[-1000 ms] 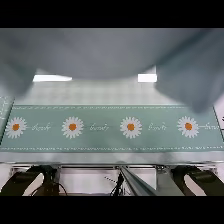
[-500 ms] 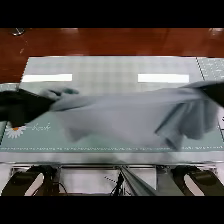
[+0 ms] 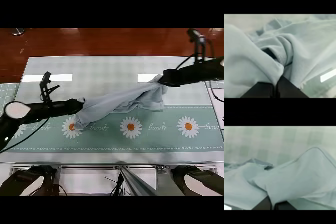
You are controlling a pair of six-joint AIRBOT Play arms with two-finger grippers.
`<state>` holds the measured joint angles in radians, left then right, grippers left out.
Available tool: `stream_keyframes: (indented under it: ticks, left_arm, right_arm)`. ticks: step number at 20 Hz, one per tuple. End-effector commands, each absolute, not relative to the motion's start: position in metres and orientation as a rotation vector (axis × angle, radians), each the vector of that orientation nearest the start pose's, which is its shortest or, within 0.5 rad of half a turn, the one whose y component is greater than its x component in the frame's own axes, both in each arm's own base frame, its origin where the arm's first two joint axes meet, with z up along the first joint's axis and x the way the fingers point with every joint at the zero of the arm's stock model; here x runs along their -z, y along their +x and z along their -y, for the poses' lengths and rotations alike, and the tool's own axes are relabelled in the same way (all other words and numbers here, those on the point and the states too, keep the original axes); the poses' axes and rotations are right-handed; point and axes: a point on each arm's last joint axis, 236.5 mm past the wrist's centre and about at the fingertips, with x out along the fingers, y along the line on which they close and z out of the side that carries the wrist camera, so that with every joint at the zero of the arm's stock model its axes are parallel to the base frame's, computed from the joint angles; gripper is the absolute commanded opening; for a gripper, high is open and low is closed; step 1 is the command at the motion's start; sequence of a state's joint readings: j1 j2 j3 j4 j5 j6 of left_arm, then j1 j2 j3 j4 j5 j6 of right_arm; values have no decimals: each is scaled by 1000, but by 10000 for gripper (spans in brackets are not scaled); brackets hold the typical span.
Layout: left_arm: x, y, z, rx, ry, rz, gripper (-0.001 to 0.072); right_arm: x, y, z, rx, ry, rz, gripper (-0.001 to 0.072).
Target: Fold the shirts.
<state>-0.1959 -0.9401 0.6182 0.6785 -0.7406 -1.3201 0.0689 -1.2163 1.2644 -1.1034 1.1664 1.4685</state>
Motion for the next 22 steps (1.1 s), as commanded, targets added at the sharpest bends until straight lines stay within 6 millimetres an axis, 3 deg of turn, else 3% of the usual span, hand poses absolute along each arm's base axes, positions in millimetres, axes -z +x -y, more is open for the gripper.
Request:
stream_keyframes:
  ticks: [1,3,5,6,7,8,9,10,12,13,14,15,16,18,20,22]
  left_arm:
    - [15,359,196,400,-608,-1027,24]
    - [14,379,204,415,-608,-1041,25]
    - [3,399,209,432,-609,-1025,46]
    - [-3,408,210,438,-608,-1010,195]
    - [-9,411,213,472,-583,-1011,528]
    - [-13,406,216,565,-479,-1022,703]
    - [-13,394,208,642,-351,-1070,703]
    - [-10,385,185,624,-287,-1150,703]
    - [4,365,114,472,-233,-1323,703]
    - [9,353,80,403,-250,-1389,703]
    - [13,340,56,359,-319,-1432,703]
    - [19,328,43,331,-405,-1458,702]
    - [28,316,39,328,-504,-1468,702]
    - [46,299,62,420,-700,-1441,702]
    - [58,296,88,488,-827,-1351,702]
    - [65,301,100,491,-895,-1273,702]
  right_arm:
    - [-40,438,-147,-408,427,-1195,32]
    - [-36,456,-153,-421,520,-1196,32]
    - [-46,474,-153,-431,620,-1159,33]
    - [-54,482,-150,-435,668,-1133,84]
    - [-63,490,-143,-430,712,-1101,369]
    - [-71,494,-133,-423,741,-1082,615]
    - [-76,490,-121,-421,741,-1096,628]
    - [-77,481,-103,-417,717,-1120,628]
    - [-69,452,-49,-335,607,-1200,628]
    - [-62,435,-18,-258,530,-1245,628]
    - [-55,417,15,-163,470,-1280,628]
    - [-48,398,35,-96,452,-1300,627]
    - [-38,382,46,-57,467,-1305,627]
    - [-4,346,44,-9,574,-1310,627]
    - [24,319,17,-55,670,-1297,627]
    - [37,305,-7,-104,746,-1275,627]
